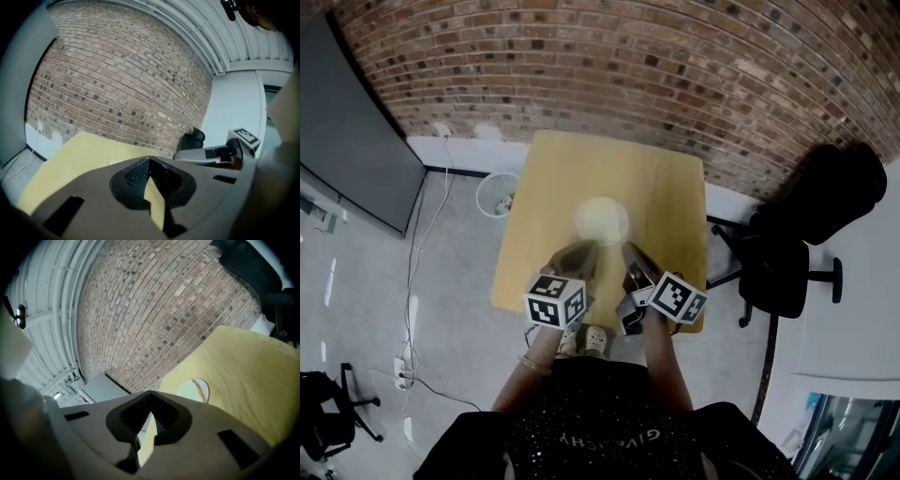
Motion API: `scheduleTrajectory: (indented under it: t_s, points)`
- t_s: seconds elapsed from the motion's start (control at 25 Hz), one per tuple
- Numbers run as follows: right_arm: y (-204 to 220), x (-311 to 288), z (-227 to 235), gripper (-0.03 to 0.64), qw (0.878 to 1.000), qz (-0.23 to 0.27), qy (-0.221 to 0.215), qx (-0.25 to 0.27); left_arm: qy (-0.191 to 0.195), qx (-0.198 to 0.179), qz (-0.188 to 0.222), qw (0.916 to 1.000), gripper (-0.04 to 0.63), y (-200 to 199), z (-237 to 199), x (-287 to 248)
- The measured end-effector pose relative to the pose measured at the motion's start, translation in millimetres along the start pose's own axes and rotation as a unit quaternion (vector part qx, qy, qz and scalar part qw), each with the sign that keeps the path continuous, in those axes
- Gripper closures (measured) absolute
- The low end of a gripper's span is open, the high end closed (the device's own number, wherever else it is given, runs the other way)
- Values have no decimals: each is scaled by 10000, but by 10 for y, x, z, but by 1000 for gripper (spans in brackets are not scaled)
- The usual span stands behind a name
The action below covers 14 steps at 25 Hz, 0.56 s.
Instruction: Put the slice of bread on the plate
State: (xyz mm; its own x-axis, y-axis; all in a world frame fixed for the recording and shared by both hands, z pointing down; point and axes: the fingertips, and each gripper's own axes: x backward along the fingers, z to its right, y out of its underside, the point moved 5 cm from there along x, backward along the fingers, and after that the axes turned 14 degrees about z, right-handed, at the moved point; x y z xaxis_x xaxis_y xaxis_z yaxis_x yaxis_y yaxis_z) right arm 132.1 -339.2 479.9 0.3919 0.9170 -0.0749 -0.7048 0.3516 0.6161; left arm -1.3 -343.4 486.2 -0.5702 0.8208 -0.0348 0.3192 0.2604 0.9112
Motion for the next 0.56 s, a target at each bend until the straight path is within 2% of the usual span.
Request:
scheduleTrajectory:
  t_s: [0.56]
  points:
    - [59, 71, -9, 604, 9999, 19, 17, -102, -13, -1, -14, 10000, 586, 35, 4, 94]
